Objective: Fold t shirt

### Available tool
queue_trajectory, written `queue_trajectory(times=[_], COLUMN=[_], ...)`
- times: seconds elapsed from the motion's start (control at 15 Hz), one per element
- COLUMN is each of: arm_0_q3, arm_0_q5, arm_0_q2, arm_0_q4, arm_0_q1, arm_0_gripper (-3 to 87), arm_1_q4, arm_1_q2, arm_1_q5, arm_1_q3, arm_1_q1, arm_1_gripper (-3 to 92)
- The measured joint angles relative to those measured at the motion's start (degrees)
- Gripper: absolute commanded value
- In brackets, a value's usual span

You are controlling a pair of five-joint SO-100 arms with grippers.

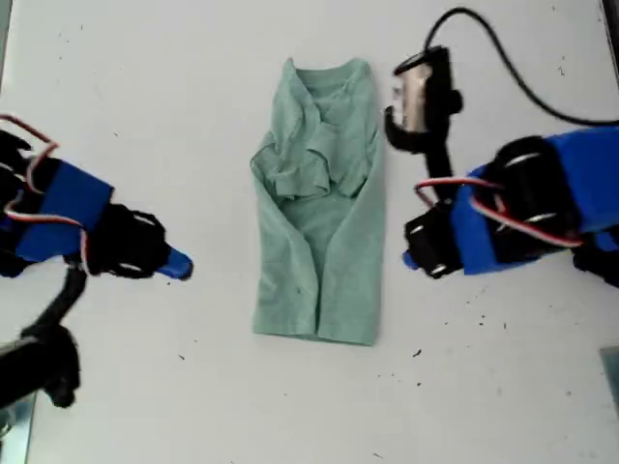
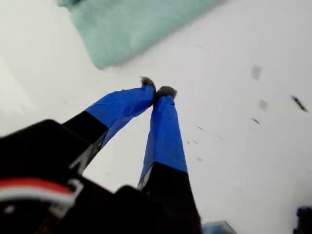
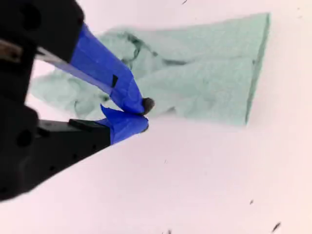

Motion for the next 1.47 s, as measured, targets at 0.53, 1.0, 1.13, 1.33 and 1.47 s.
queue_trajectory(times=[0.53,1.0,1.13,1.33,1.47], arm_0_q3=[-36.56,-40.87,-43.68,-45.79,-47.72], arm_0_q5=[10.2,13.18,13.45,13.54,13.97], arm_0_q2=[-36.47,-58.1,-62.58,-64.25,-62.93], arm_0_q4=[8.61,5.71,5.63,2.81,1.58], arm_0_q1=[-0.09,-2.11,-2.11,-1.67,-0.35], arm_0_gripper=[31.5,24.8,8.1,-0.1,-0.1], arm_1_q4=[2.29,-4.48,-7.38,-8.53,-7.91], arm_1_q2=[-17.4,-36.91,-41.66,-44.47,-43.68], arm_1_q5=[8.44,17.49,18.02,17.31,13.27], arm_1_q3=[-20.92,-21.01,-21.45,-23.82,-25.84], arm_1_q1=[-4.83,-9.49,-9.93,-9.93,-9.93], arm_1_gripper=[30.0,22.6,6.9,0.0,0.0])
